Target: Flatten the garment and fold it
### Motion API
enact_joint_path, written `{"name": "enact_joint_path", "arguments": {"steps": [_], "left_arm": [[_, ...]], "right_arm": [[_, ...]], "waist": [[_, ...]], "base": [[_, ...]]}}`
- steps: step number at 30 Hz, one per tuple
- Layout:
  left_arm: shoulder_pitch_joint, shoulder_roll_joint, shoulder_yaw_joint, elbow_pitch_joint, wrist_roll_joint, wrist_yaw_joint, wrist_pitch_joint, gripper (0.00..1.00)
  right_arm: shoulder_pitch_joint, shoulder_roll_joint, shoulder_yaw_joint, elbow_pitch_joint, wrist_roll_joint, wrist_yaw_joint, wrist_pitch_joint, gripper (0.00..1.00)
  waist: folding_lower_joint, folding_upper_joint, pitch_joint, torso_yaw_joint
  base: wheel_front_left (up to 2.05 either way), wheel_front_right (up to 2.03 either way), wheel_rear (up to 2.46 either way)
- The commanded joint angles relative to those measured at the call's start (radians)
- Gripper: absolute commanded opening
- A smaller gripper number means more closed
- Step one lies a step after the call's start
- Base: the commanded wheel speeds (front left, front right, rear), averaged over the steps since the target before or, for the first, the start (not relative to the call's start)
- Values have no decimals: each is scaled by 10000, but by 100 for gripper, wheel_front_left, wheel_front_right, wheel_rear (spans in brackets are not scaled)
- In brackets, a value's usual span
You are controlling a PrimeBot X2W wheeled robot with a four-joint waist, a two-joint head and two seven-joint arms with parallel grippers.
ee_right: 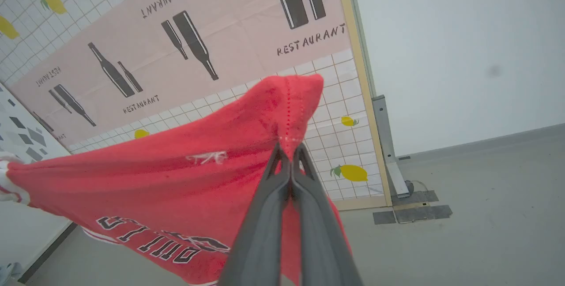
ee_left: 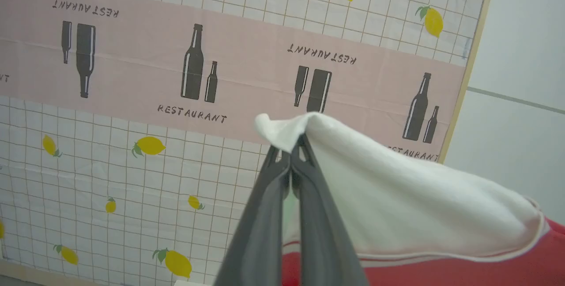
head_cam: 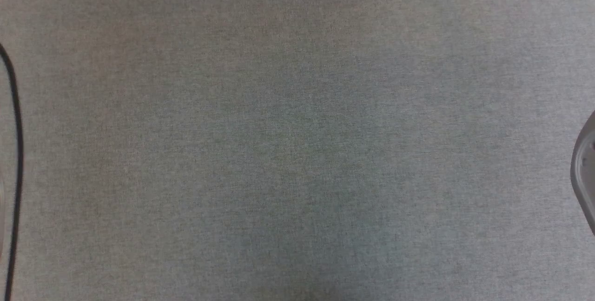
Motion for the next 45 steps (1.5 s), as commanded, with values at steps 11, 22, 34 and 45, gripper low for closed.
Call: {"name": "enact_joint_path", "arguments": {"steps": [11,22,34,45], "left_arm": [[2620,-1,-212,280,-260,-880,-1269,0],[9388,-346,168,-2829,-1260,-5,-979,0],[16500,-470,75,-6243,-2303,2129,1512,0],[19342,11,-363,-7814,-3411,3323,4562,0]], "right_arm": [[3355,-155,795,-887,1902,-13,-204,0],[9707,-701,1299,-3689,3557,-13,-295,0],[15217,-1363,2128,-5227,2792,-13,-226,0],[17427,-1714,2293,-5672,2744,-13,1617,0]], "waist": [[-3,0,-810,583],[-3,0,-3284,903],[-3,0,-4529,1079],[-3,0,-4849,1277]], "base": [[0,0,0],[0,0,0],[0,0,0],[0,0,0]]}}
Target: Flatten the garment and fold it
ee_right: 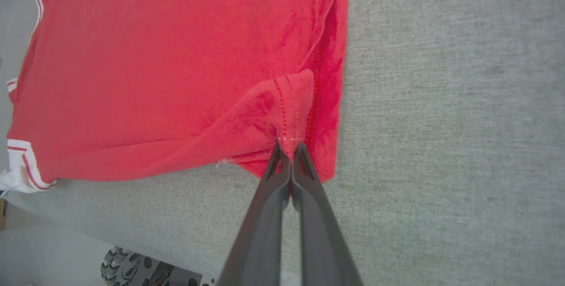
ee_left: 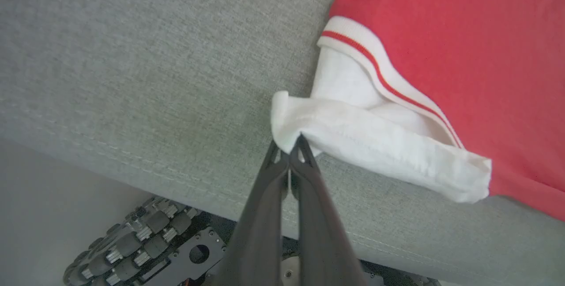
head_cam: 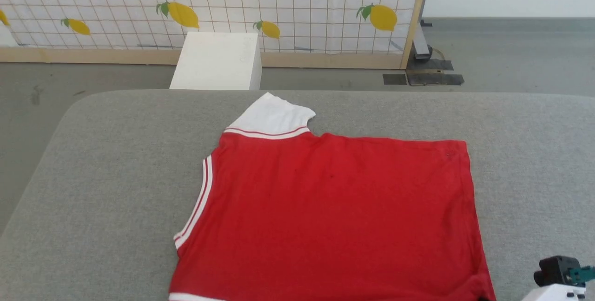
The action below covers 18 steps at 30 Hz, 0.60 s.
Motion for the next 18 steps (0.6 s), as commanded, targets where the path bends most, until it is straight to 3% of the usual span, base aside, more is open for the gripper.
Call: {"name": "enact_joint_path", "arguments": {"steps": [1,5,9,15,16,18], "left_arm": [[285,116,-66,-183,-184,102,276,0],[626,206,-93,-693,-419,323,755,0],[620,147,145,-1283,-525,260,541,0],[-308,144,360,-1671,-197,-225,-220,0],[-1407,140,291,-1497,172,-551,-632,0],[-1992,58,168,-1287,291,-702,-751,0]], "right_arm": [[168,-48,-93,-98,-91,-15,257,0],[481,43,-209,-316,-89,-15,1187,0],[468,220,-441,-804,6,-15,1689,0],[-144,326,-827,-1246,-298,-15,1661,0],[-803,395,-892,-1260,-576,-15,1710,0],[-1168,449,-885,-1232,-708,-15,1744,0]], "waist": [[1,0,-60,22],[1,0,-137,0],[1,0,-150,-74],[1,0,-18,-164],[1,0,296,-245],[1,0,525,-274]], "base": [[0,0,0],[0,0,0],[0,0,0],[0,0,0],[0,0,0],[0,0,0]]}}
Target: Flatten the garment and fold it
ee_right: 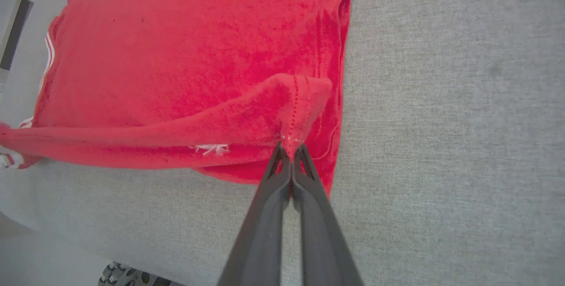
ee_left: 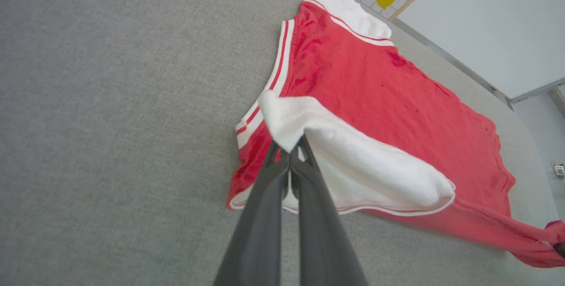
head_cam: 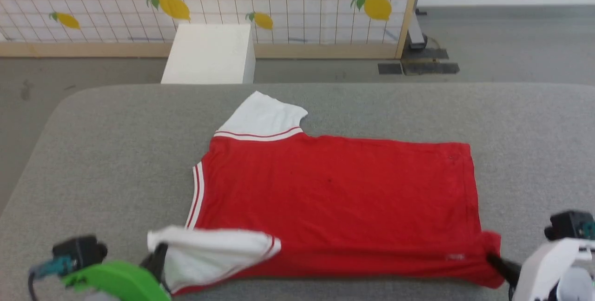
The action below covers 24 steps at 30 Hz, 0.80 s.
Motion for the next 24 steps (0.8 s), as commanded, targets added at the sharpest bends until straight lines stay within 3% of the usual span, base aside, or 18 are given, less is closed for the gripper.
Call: {"name": "enact_joint_path", "arguments": {"steps": [1,11,22,23,24], "left_arm": [[-506,-36,-67,194,190,-147,-112,0],[-3189,-438,-411,2371,406,-1233,-807,0],[-4504,-785,-849,4687,644,-2101,-1476,0],[-4567,-812,-870,4854,653,-2160,-1539,0],[-4628,-849,-894,5061,643,-2218,-1580,0]], "right_arm": [[-388,56,-34,-4,-157,-15,23,0],[-2039,394,-155,800,-1054,-15,681,0],[-2456,596,-54,1359,-1427,-15,1293,0],[-2458,610,-46,1348,-1421,-15,1288,6],[-2459,628,-40,1334,-1410,-15,1264,33]], "waist": [[1,0,386,-79],[1,0,1855,-109],[1,0,2463,-98],[1,0,2457,-103],[1,0,2443,-113]], "base": [[0,0,0],[0,0,0],[0,0,0],[0,0,0],[0,0,0]]}}
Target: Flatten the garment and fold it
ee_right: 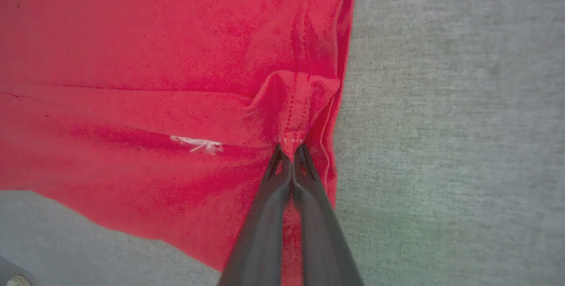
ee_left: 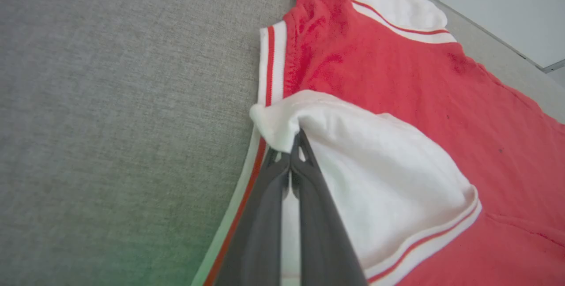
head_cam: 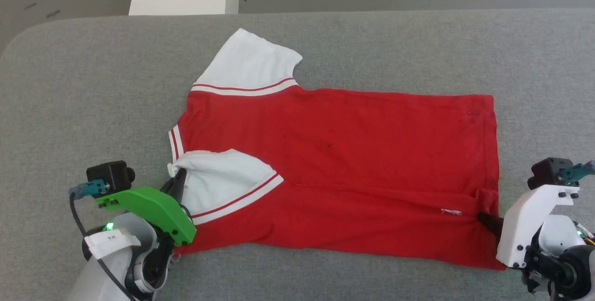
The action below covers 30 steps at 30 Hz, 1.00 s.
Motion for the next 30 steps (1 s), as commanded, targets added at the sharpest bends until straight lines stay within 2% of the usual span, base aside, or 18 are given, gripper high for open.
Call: {"name": "enact_joint_path", "arguments": {"steps": [1,2,3,4,7,11,16,22,26,30], "left_arm": [[-248,-49,-10,189,77,-101,-83,0],[-291,-84,-22,363,65,-133,-119,28],[-326,-90,-46,478,99,-151,-163,51],[-379,-110,-32,579,135,-143,-272,100],[-465,-65,-64,721,318,-110,-485,100],[-381,207,-63,549,681,206,-605,100],[360,904,-524,-367,1234,1260,947,100],[1601,1343,-724,-1848,855,2382,3160,100],[2118,1441,-849,-2316,684,2776,3874,100],[2232,1325,-906,-2183,649,2858,3862,100]], "right_arm": [[-44,98,60,149,-21,-15,41,71],[-28,112,52,137,4,-15,24,100],[-19,125,18,113,39,-15,-24,100],[11,139,-22,98,94,-15,-33,100],[88,193,-250,-40,262,-15,-206,100],[300,289,-585,-420,422,-15,-503,100],[843,436,-989,-1142,544,-15,-613,100],[1365,590,-1092,-1817,580,-15,-573,100],[1490,639,-1112,-2042,638,-15,-579,100],[1555,656,-1151,-2180,680,-15,-648,100]], "waist": [[0,0,-32,-14],[0,0,-86,-18],[0,0,-140,-18],[0,0,-211,-11],[0,0,-471,30],[0,0,-881,98],[0,0,-1299,196],[0,0,-1451,95],[0,0,-1382,-71],[0,0,-1270,-199]], "base": [[0,0,0],[0,0,0],[0,0,0],[0,0,0],[0,0,0],[0,0,0],[0,0,0],[0,0,0],[0,0,0],[0,0,0]]}}
